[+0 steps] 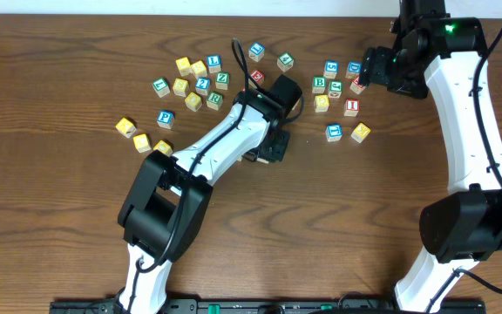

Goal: Spell out AI2
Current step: 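Carry the red I block right and lower it beside the A block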

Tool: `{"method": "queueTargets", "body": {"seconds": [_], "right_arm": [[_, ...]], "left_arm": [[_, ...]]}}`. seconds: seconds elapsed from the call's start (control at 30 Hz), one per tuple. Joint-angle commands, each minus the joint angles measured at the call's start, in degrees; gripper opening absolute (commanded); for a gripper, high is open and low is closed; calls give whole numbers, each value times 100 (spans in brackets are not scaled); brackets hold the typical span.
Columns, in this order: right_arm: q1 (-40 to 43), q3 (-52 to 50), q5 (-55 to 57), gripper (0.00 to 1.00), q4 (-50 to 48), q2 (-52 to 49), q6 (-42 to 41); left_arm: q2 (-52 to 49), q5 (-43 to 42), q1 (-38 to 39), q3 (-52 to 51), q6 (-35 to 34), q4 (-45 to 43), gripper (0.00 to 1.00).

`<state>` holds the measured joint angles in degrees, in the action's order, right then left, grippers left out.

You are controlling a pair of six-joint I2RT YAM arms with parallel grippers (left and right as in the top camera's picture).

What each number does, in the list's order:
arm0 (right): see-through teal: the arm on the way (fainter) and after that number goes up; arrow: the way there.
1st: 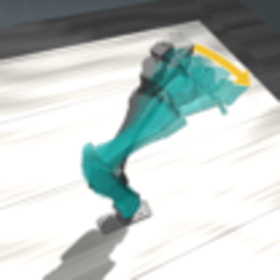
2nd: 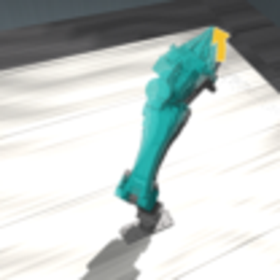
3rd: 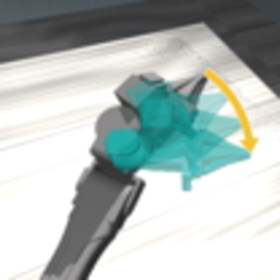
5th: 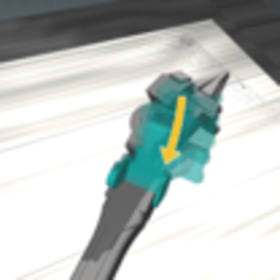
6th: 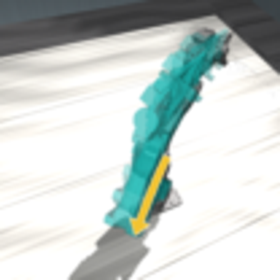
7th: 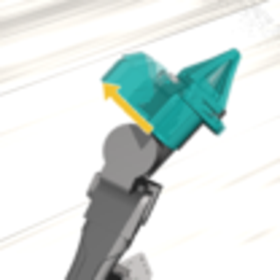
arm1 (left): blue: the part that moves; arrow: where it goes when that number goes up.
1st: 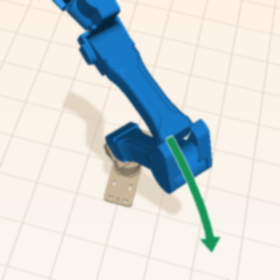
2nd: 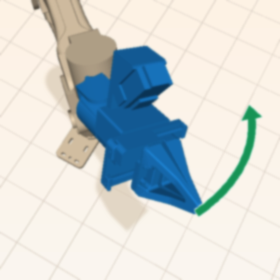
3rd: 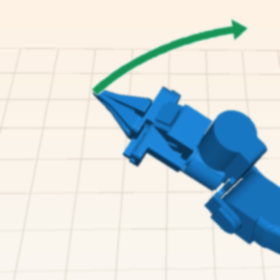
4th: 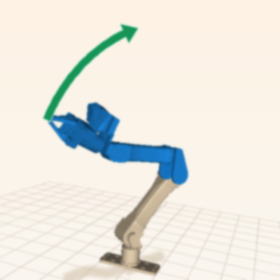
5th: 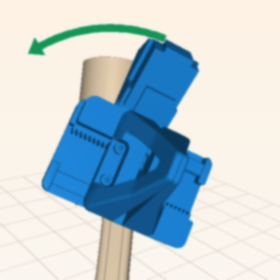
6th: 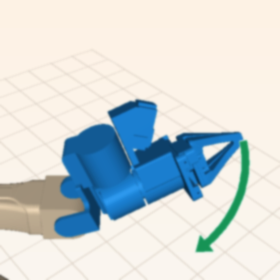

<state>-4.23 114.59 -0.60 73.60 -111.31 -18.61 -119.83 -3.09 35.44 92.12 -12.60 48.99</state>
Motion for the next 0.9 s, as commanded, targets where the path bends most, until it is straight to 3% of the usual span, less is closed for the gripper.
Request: {"method": "queueTargets", "body": {"seconds": [0.0,0.87], "right_arm": [[7,4,-22,82,26,-26,24],[7,4,-22,82,186,-26,24]], "left_arm": [[-35,520,11,-96,-542,-9,27],[-42,916,-11,-669,-599,-605,27]]}}
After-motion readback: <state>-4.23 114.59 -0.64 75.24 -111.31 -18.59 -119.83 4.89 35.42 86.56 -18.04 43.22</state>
